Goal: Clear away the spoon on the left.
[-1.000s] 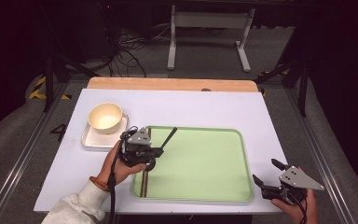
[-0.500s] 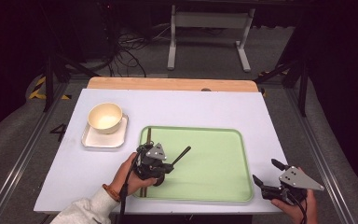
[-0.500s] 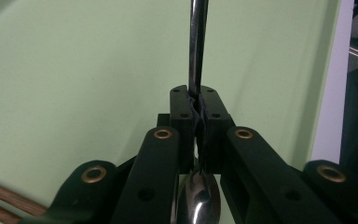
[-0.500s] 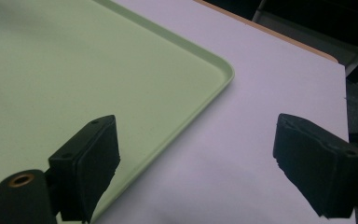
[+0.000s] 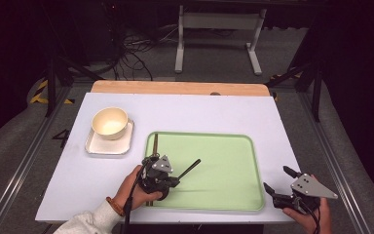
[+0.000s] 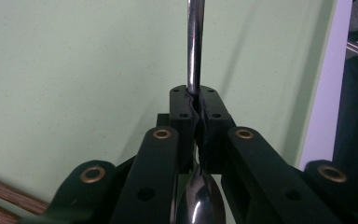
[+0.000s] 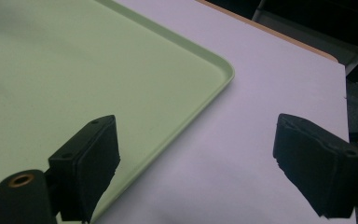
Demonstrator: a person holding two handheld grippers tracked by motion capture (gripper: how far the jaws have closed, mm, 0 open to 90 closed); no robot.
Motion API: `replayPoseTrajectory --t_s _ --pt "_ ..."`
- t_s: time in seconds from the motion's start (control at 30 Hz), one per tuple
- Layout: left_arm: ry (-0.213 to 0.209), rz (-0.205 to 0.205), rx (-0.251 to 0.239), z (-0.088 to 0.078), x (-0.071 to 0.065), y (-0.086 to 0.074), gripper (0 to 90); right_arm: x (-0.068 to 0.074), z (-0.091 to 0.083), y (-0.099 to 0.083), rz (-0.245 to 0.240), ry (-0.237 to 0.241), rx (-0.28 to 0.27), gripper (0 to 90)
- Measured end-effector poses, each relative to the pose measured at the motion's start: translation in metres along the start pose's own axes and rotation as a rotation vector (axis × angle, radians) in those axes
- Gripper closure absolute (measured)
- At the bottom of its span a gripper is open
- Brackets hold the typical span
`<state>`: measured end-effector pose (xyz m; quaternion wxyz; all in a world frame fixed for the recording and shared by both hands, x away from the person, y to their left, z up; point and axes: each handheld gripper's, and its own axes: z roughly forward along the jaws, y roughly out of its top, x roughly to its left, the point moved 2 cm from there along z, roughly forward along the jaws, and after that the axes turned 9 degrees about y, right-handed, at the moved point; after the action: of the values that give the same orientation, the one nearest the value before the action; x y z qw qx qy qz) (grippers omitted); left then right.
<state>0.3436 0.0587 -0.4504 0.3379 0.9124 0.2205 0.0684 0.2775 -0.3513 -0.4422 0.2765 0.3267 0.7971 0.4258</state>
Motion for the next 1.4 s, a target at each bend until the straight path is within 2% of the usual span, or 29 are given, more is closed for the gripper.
replayPoseTrajectory --t_s 0.2,0.23,0.33,0.47,0.63,0.73,0.8,0.9,1.0,1.07,1.13,1.2,1.27,1.37,1.4 --pt "-0.002 0.006 0.036 0.006 0.0 -0.005 86.2 0.0 0.001 0.0 -0.004 0.001 0.003 14.8" --pt "-0.011 -0.006 0.034 0.007 0.0 -0.005 86.3 0.001 0.001 0.0 -0.005 0.001 0.003 14.8" --pt "-0.024 -0.01 0.039 0.009 0.001 -0.006 86.2 0.0 0.001 -0.001 -0.002 0.0 0.003 14.9" --pt "-0.018 -0.009 0.054 0.011 0.002 -0.007 85.2 0.001 0.001 -0.001 -0.002 0.0 0.008 14.9" --pt "-0.029 -0.003 0.046 0.012 0.001 -0.007 83.5 0.0 0.001 -0.001 -0.001 0.001 0.006 14.9" --pt "-0.015 0.015 0.045 0.012 0.001 -0.006 82.8 0.001 0.0 -0.001 -0.004 0.002 0.003 14.9" --pt "-0.014 0.022 0.045 0.012 0.001 -0.006 84.1 0.001 -0.001 0.0 -0.005 -0.017 -0.007 15.5" --pt "-0.016 0.033 0.036 0.011 0.002 -0.004 86.4 0.0 -0.003 0.0 0.001 -0.018 -0.021 15.5" --pt "-0.011 0.062 0.02 0.009 0.002 0.001 88.2 0.0 -0.004 -0.001 0.003 -0.022 -0.019 15.5" --pt "-0.006 0.098 0.015 0.009 0.001 0.005 90.0 0.001 -0.005 -0.001 -0.001 -0.024 -0.018 15.5" --pt "-0.014 0.119 0.0 0.009 -0.001 0.01 90.0 0.0 -0.005 -0.001 0.001 -0.027 -0.02 15.5" --pt "-0.025 0.163 -0.003 0.011 -0.005 0.016 90.0 0.0 -0.006 -0.001 0.002 -0.027 -0.021 15.5" --pt "-0.023 0.217 0.009 0.016 -0.008 0.023 90.0 0.001 -0.006 -0.001 0.002 -0.028 -0.018 15.5" --pt "-0.029 0.241 0.021 0.024 -0.011 0.026 90.0 0.002 -0.005 -0.001 0.001 -0.026 -0.014 15.5" --pt "-0.029 0.255 0.041 0.028 -0.012 0.027 90.0 0.002 -0.005 -0.001 0.0 -0.024 -0.013 15.5"
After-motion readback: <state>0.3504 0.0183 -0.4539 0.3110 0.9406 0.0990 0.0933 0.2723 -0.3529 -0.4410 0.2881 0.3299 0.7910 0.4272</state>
